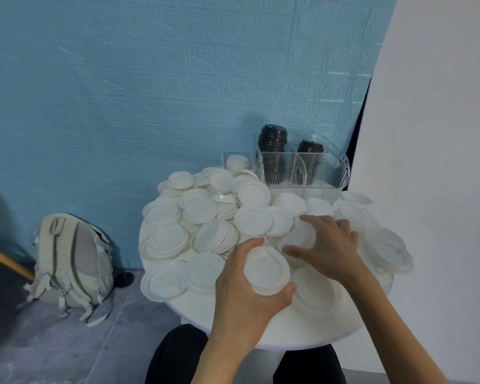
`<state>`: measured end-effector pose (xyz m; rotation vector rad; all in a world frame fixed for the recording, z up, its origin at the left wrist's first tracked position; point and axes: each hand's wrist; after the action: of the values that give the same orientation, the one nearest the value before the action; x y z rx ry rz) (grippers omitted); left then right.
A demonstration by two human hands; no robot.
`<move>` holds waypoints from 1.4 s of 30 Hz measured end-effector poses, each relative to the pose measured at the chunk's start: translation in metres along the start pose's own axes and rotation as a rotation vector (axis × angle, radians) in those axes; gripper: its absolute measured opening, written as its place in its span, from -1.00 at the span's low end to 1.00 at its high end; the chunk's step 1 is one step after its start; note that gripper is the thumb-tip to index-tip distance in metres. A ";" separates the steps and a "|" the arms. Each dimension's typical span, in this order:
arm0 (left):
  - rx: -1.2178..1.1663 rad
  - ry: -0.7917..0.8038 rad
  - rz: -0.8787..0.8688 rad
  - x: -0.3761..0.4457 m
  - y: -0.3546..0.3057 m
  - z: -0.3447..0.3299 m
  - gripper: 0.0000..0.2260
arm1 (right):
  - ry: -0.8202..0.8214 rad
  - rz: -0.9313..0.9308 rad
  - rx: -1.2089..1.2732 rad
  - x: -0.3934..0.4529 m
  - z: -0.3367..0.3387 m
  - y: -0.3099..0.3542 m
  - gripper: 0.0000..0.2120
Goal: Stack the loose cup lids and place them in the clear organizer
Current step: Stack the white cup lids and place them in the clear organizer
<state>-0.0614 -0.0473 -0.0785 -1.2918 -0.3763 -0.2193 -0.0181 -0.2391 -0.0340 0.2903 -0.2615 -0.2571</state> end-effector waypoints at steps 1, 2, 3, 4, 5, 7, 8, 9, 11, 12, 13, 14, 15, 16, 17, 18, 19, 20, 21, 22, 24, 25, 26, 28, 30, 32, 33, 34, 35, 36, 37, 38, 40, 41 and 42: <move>-0.001 -0.003 0.003 0.000 0.001 0.000 -0.27 | 0.018 0.014 -0.018 0.002 -0.003 0.000 -0.17; 0.000 -0.008 0.005 0.000 0.001 -0.001 -0.27 | 0.024 0.027 -0.026 0.003 -0.005 0.000 -0.14; -0.001 -0.012 0.006 0.000 0.002 -0.001 -0.27 | 0.027 0.035 -0.032 0.003 -0.006 0.000 -0.11; -0.004 -0.015 0.007 0.000 0.002 -0.001 -0.27 | 0.024 0.042 -0.035 0.003 -0.007 0.001 -0.08; -0.007 -0.016 0.008 0.001 0.003 -0.001 -0.27 | 0.018 0.048 -0.036 0.003 -0.007 0.001 -0.08; -0.005 -0.016 0.009 0.001 0.004 -0.001 -0.26 | 0.012 0.043 -0.029 0.002 -0.007 0.003 -0.13; 0.000 -0.018 0.006 0.001 0.005 -0.002 -0.26 | 0.007 0.035 -0.013 0.001 -0.008 0.004 -0.17; 0.005 -0.020 0.004 0.001 0.005 -0.002 -0.25 | 0.000 0.026 0.012 0.001 -0.009 0.004 -0.21; 0.015 -0.023 0.003 0.001 0.005 -0.002 -0.25 | -0.026 0.005 0.077 0.000 -0.007 0.003 -0.23; 0.012 -0.026 0.004 0.001 0.005 -0.002 -0.24 | -0.045 -0.005 0.120 -0.002 -0.003 0.003 -0.24; 0.007 -0.027 0.007 0.001 0.006 -0.002 -0.24 | -0.072 -0.016 0.164 -0.003 0.001 0.002 -0.25; 0.003 -0.025 0.012 0.001 0.005 -0.002 -0.24 | -0.105 -0.029 0.201 -0.005 0.005 0.002 -0.26; 0.003 -0.019 0.015 0.001 0.005 -0.002 -0.24 | -0.138 -0.041 0.225 -0.008 0.010 0.002 -0.26; 0.007 -0.013 0.014 0.001 0.005 -0.003 -0.23 | -0.173 -0.047 0.241 -0.010 0.013 0.003 -0.26; 0.011 -0.011 0.013 0.001 0.005 -0.003 -0.23 | -0.207 -0.041 0.264 -0.013 0.017 0.004 -0.25; 0.014 -0.010 0.013 0.002 0.005 -0.002 -0.23 | -0.231 -0.026 0.314 -0.017 0.020 0.007 -0.24; 0.014 -0.008 0.015 0.002 0.004 -0.001 -0.24 | -0.232 -0.009 0.404 -0.023 0.023 0.009 -0.22; 0.008 -0.005 0.022 0.003 0.003 0.000 -0.25 | -0.204 0.008 0.530 -0.030 0.026 0.013 -0.22; 0.000 -0.001 0.034 0.004 0.002 0.001 -0.26 | -0.150 0.022 0.667 -0.037 0.029 0.019 -0.23; -0.013 0.003 0.049 0.004 0.000 0.001 -0.29 | -0.087 0.037 0.783 -0.044 0.030 0.024 -0.25; -0.033 0.010 0.075 0.006 -0.004 0.002 -0.32 | 0.005 0.078 0.908 -0.053 0.024 0.029 -0.31; -0.036 0.007 0.080 0.007 -0.005 0.002 -0.32 | 0.030 0.092 0.945 -0.056 0.020 0.031 -0.33; -0.038 0.003 0.084 0.007 -0.006 0.001 -0.31 | 0.046 0.092 0.979 -0.058 0.016 0.033 -0.36; -0.055 -0.007 0.098 0.007 -0.006 0.000 -0.25 | 0.063 0.075 1.034 -0.061 0.011 0.033 -0.40; -0.079 -0.005 0.118 0.007 -0.007 -0.001 -0.15 | 0.086 0.076 1.030 -0.063 0.010 0.032 -0.41; -0.093 0.015 0.107 0.007 -0.007 -0.001 -0.10 | 0.127 0.094 0.987 -0.063 0.009 0.031 -0.42; -0.099 0.027 0.097 0.007 -0.007 -0.002 -0.10 | 0.145 0.105 0.960 -0.063 0.008 0.031 -0.42; -0.105 0.038 0.091 0.007 -0.008 -0.002 -0.12 | 0.161 0.112 0.940 -0.063 0.008 0.030 -0.42; -0.109 0.043 0.085 0.008 -0.009 -0.002 -0.13 | 0.173 0.114 0.937 -0.063 0.008 0.031 -0.42; -0.113 0.043 0.080 0.008 -0.009 -0.002 -0.15 | 0.182 0.112 0.946 -0.062 0.009 0.031 -0.41; -0.118 0.041 0.076 0.008 -0.009 -0.003 -0.16 | 0.187 0.109 0.965 -0.061 0.009 0.032 -0.40; -0.125 0.041 0.074 0.009 -0.008 -0.003 -0.17 | 0.189 0.103 0.989 -0.061 0.010 0.032 -0.38; -0.149 0.047 0.054 0.010 -0.008 -0.003 -0.20 | 0.195 0.101 1.037 -0.060 0.011 0.032 -0.36; -0.159 0.049 0.041 0.010 -0.007 -0.003 -0.21 | 0.201 0.106 1.057 -0.060 0.011 0.031 -0.35; -0.167 0.048 0.031 0.011 -0.006 -0.003 -0.22 | 0.211 0.113 1.074 -0.059 0.012 0.031 -0.35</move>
<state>-0.0537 -0.0509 -0.0691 -1.4530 -0.3016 -0.2595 -0.0706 -0.1964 -0.0259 1.3520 -0.1852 0.0527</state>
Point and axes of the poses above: each hand's wrist, its own x-axis towards the middle knuckle, its own z-axis out of the back of the hand, y = z × x, and after that the axes turned 7 degrees about -y, right-handed
